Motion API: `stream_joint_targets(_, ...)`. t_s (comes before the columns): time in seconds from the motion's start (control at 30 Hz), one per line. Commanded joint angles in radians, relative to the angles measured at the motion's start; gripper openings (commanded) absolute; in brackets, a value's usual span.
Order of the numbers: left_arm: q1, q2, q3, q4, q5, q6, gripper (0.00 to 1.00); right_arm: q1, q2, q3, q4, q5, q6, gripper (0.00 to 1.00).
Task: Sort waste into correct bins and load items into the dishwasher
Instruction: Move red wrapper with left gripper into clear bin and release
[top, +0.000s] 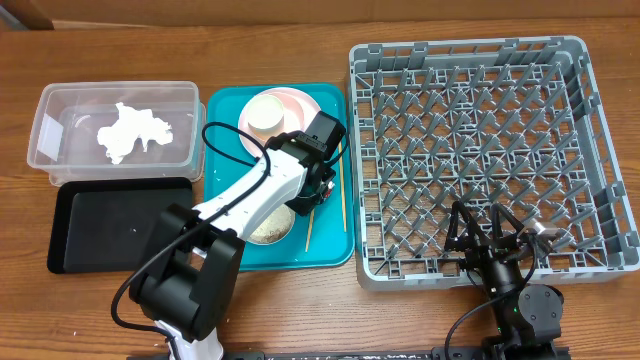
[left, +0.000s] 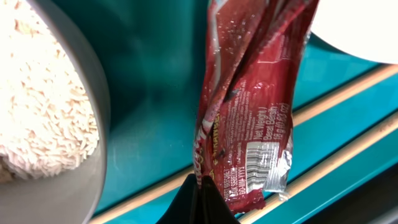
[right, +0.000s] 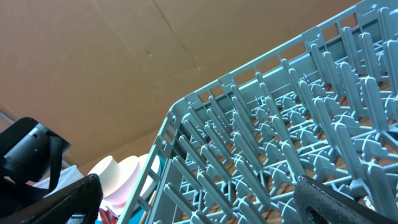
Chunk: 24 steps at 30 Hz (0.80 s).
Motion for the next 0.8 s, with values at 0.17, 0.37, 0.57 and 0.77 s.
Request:
stream_joint_targets(0.17,0.087,-0.174,0.127,-0.118,0.0,0.12,0.04,-0.004,-0.01,-0.01,0.006,0.004,-0.002,1.0)
stream_joint_targets(0.37,0.269,-0.317,0.137,-0.163,0.018,0.18,0.04,-0.004,-0.01,-0.01,0.006,0.004,-0.002,1.0)
stream_joint_targets(0.57,0.485,-0.354,0.137,-0.162,0.02,0.236,0.04,-0.004,-0.01,-0.01,0.006,0.004,-0.002,1.0)
stream_joint_targets(0.77,0.665,-0.337,0.135,-0.156,0.011,0.272,0.04,-0.004,-0.01,-0.01,0.006,0.004,-0.002,1.0)
